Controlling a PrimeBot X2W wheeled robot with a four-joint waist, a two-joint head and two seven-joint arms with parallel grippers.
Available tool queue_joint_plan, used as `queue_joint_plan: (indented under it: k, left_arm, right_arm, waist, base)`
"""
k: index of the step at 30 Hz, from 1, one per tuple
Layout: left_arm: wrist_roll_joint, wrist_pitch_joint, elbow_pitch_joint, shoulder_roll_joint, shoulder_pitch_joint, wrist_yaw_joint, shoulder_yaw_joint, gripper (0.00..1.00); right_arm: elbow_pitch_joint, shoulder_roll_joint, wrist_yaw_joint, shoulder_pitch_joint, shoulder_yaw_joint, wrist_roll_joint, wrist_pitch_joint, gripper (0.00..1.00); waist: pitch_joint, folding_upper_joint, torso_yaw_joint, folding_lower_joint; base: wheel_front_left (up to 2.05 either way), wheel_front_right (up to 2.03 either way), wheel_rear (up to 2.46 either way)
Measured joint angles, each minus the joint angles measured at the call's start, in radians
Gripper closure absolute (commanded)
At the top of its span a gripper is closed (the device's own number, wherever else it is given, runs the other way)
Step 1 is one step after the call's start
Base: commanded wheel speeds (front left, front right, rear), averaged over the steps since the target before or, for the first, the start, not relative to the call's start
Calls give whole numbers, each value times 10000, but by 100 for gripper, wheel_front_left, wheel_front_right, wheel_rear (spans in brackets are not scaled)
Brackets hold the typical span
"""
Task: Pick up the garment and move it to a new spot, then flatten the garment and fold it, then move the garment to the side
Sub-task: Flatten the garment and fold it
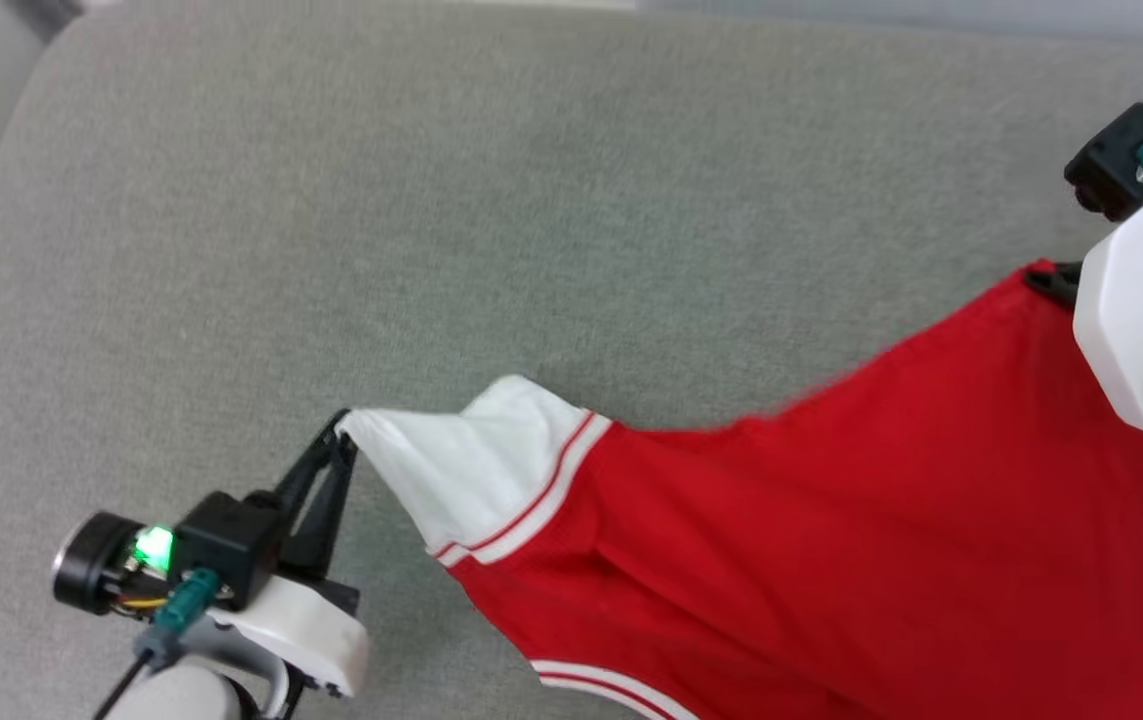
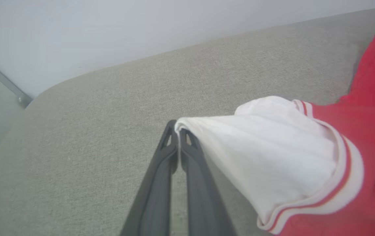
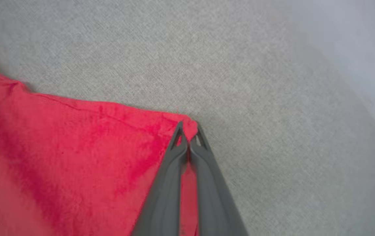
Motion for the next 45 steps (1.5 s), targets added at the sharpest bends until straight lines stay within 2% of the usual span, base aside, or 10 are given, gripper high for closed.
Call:
queue_joint_plan:
  k: [6, 11, 16, 20, 24, 35, 41, 45]
  left_arm:
    - [-79, 173, -343, 667, -367, -121, 407, 100]
    - [33, 441, -479, 1055, -1133, -326, 719, 100]
    - [360, 976, -483, 1181, -2587, -888, 876, 100]
    - [596, 1377, -207, 1108, -4177, -1572, 1085, 100]
    - [792, 1613, 451, 708, -5823, -2330, 1181, 100]
    - [1267, 1812, 3308, -1005, -10131, -4025, 1198, 100]
    - [1521, 1553, 5018, -2033, -12616, -4544, 1394, 100]
    - [1695, 1321, 6017, -2520, -14092, -4939, 1417, 100]
  right_arm:
    - [-357, -105, 0, -18, -307, 272, -1795, 100]
    - [-426, 86, 2, -34, -746, 50, -2817, 100]
    - [-186, 228, 0, -353, -1486, -408, -3411, 100]
    - [79, 552, 0, -803, -2188, -882, -3682, 100]
    - [274, 869, 0, -1418, -2878, -1538, -3758, 100]
    - [1294, 2182, 2, -3824, -4027, -2980, -3417, 100]
    - [2422, 2638, 2, -5853, -4372, -3925, -3691, 100]
    - [3122, 3022, 2, -7069, -4410, -4370, -4046, 100]
  waist:
    - [-830, 0, -496, 0]
    - [-1249, 0, -1055, 0]
    - [-1417, 0, -1520, 0]
    - [-1192, 0, -1697, -1]
    - [-824, 0, -1822, 0]
    - [322, 0, -1979, 1]
    - [932, 0, -1883, 1]
    - [1252, 0, -1780, 1]
  base:
    - [0, 0, 0]
    - [0, 0, 0]
    - [0, 0, 0]
    - [0, 0, 0]
    - [0, 0, 0]
    - [0, 0, 0]
    - [0, 0, 0]
    - [0, 0, 0]
